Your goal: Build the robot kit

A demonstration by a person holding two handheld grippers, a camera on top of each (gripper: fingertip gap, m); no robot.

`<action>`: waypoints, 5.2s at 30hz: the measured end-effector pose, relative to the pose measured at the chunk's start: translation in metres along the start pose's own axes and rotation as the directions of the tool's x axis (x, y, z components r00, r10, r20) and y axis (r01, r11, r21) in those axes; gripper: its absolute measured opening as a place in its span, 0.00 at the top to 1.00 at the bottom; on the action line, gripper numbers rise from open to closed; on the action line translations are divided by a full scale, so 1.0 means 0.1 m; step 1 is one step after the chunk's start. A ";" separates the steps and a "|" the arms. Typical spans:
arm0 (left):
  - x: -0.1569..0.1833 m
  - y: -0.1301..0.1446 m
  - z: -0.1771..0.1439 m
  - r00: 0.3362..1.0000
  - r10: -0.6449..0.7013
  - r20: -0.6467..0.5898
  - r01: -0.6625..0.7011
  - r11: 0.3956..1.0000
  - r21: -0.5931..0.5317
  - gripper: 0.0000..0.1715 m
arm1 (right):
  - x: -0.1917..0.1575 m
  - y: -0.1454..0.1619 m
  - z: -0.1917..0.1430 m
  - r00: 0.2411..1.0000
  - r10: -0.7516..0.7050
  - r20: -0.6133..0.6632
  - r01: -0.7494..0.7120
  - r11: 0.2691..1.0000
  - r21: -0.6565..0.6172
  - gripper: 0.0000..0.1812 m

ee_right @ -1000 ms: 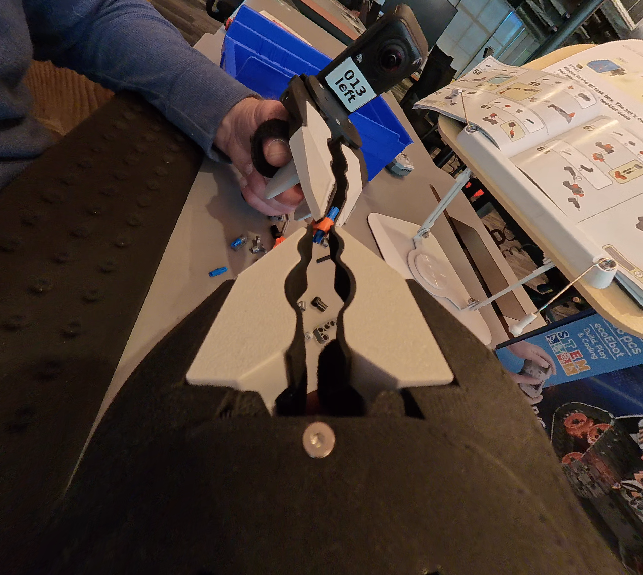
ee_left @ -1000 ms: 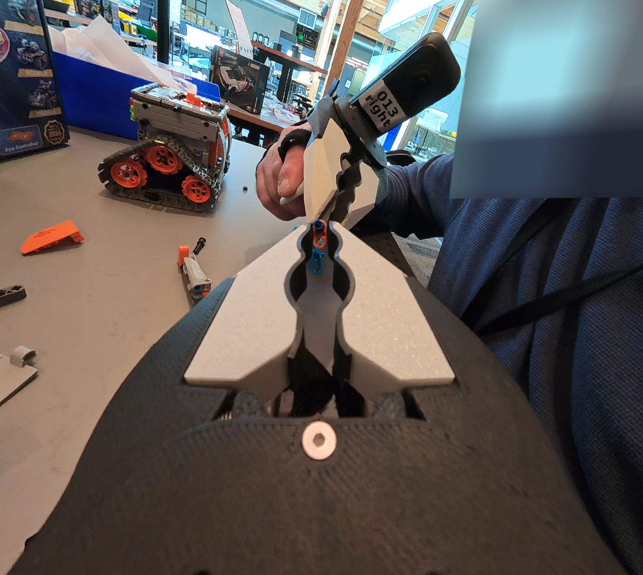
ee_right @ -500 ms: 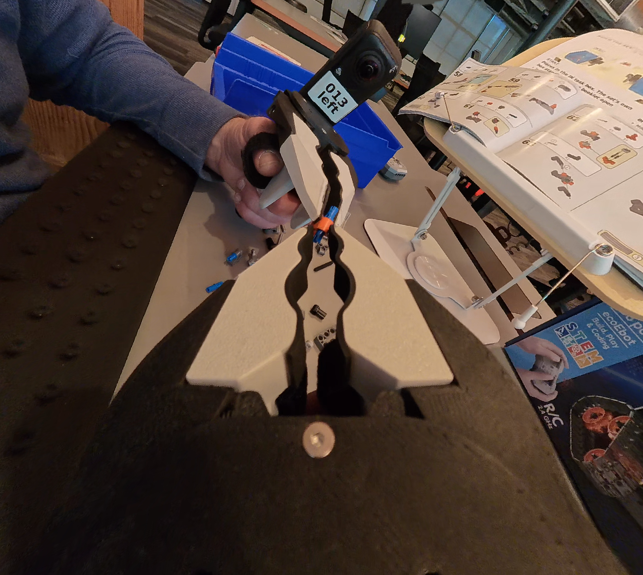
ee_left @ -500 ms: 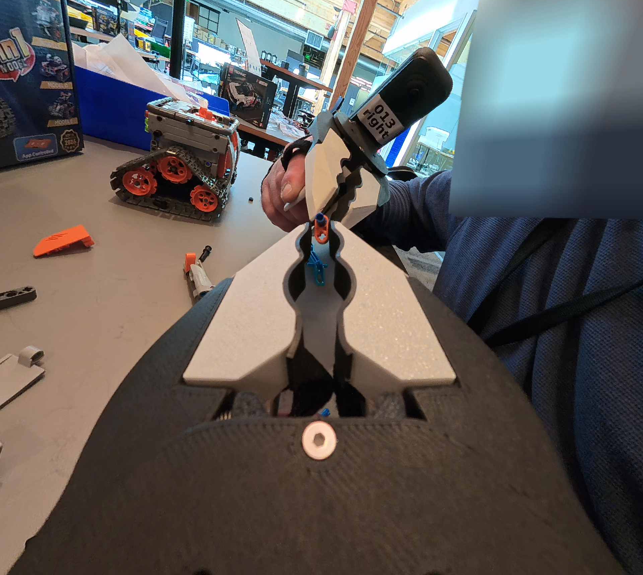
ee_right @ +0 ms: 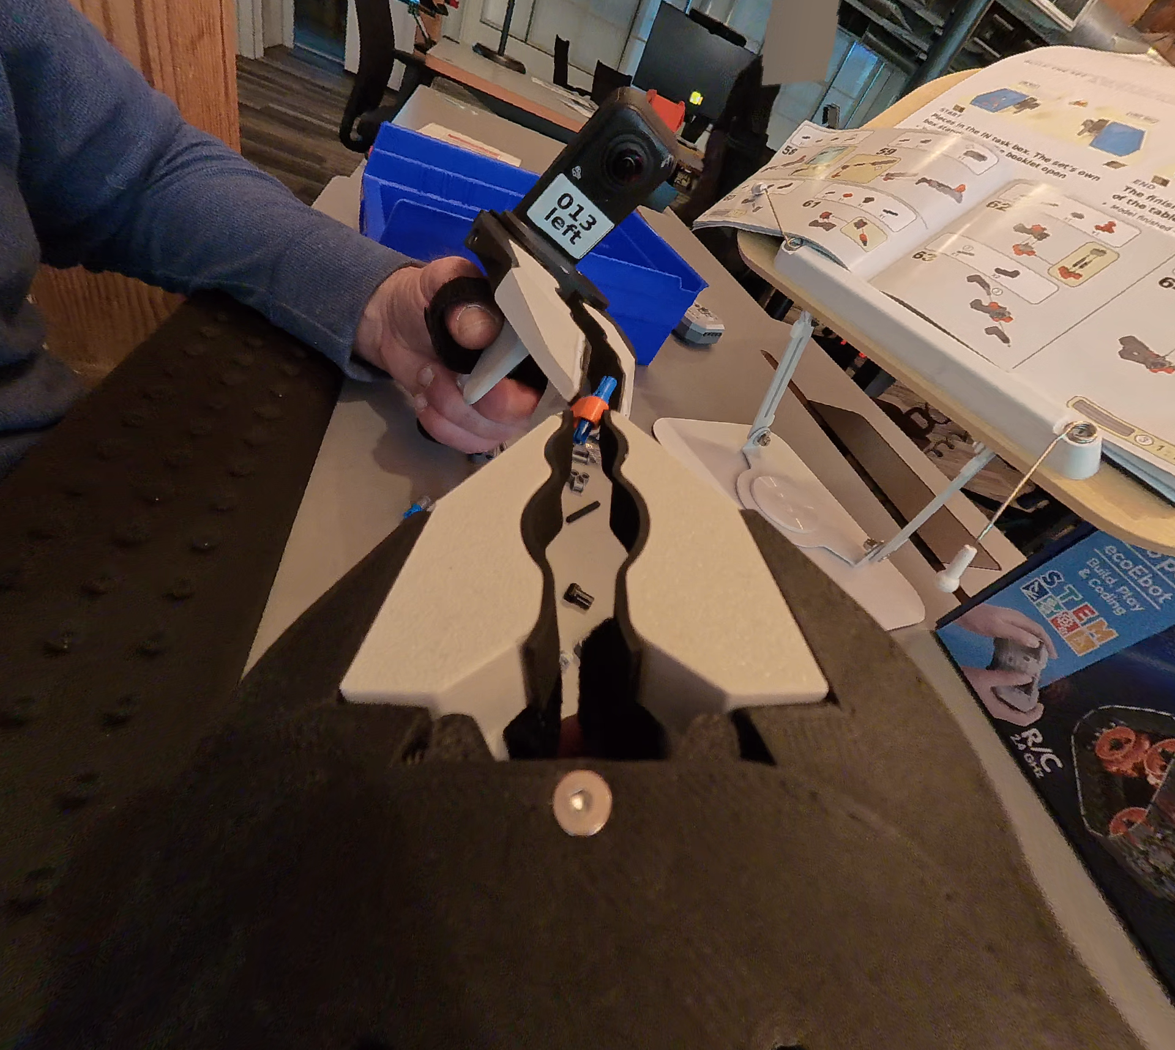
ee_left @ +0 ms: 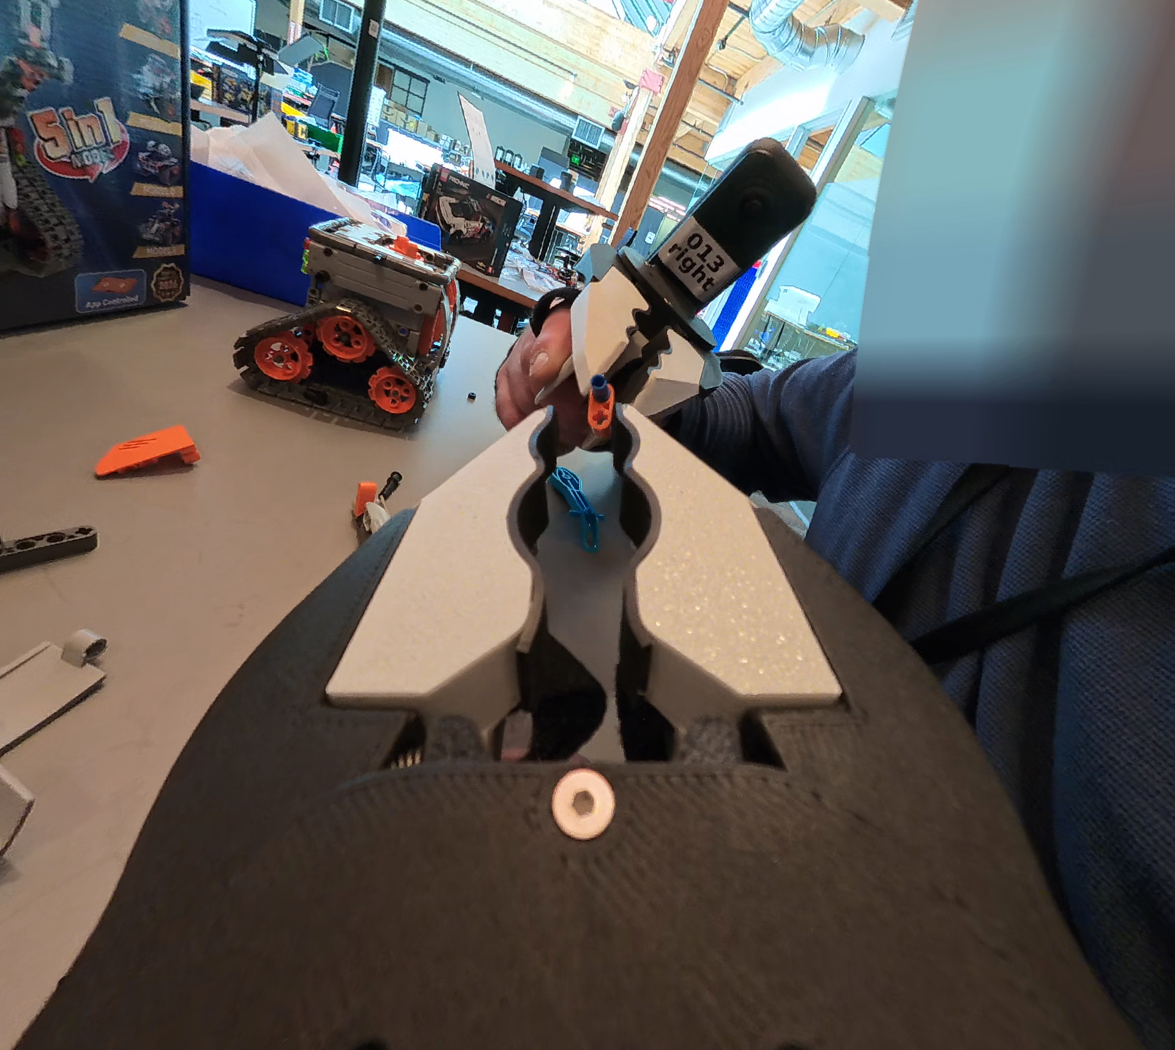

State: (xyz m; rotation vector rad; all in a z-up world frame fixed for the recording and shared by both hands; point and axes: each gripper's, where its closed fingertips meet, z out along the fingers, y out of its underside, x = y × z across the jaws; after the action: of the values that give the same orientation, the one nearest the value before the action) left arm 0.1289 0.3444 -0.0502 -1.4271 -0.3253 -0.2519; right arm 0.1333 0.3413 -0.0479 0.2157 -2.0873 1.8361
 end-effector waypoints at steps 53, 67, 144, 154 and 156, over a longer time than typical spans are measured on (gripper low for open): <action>0.05 0.52 0.12 0.059 0.997 -0.046 -0.816 0.022 -0.578 0.86 | -0.43 0.39 -0.25 0.752 0.504 0.425 -0.396 0.861 -0.320 0.97; 0.07 0.59 0.13 -0.009 0.996 -0.088 -0.793 -0.061 -0.606 0.99 | -0.48 0.30 -0.19 0.706 0.554 0.441 -0.456 0.832 -0.315 0.98; -0.21 0.34 -0.02 0.707 0.647 0.285 -0.482 0.736 -0.474 0.96 | -0.12 0.28 -0.01 0.992 0.033 0.125 -0.014 0.989 -0.148 0.93; -0.17 0.19 -0.29 0.631 0.687 0.359 -0.420 0.693 -0.587 0.90 | -0.09 0.32 -0.04 0.992 0.042 0.116 -0.022 0.987 -0.162 0.93; -0.07 0.26 -0.37 0.643 0.676 0.360 -0.376 0.688 -0.620 0.88 | -0.10 0.34 -0.05 0.991 0.046 0.124 -0.025 0.986 -0.165 0.93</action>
State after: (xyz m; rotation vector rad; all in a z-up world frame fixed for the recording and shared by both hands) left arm 0.1343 0.3106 -0.0807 -2.0395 -0.2960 0.6795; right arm 0.1321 0.3496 -0.0824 0.2608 -2.3296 1.7007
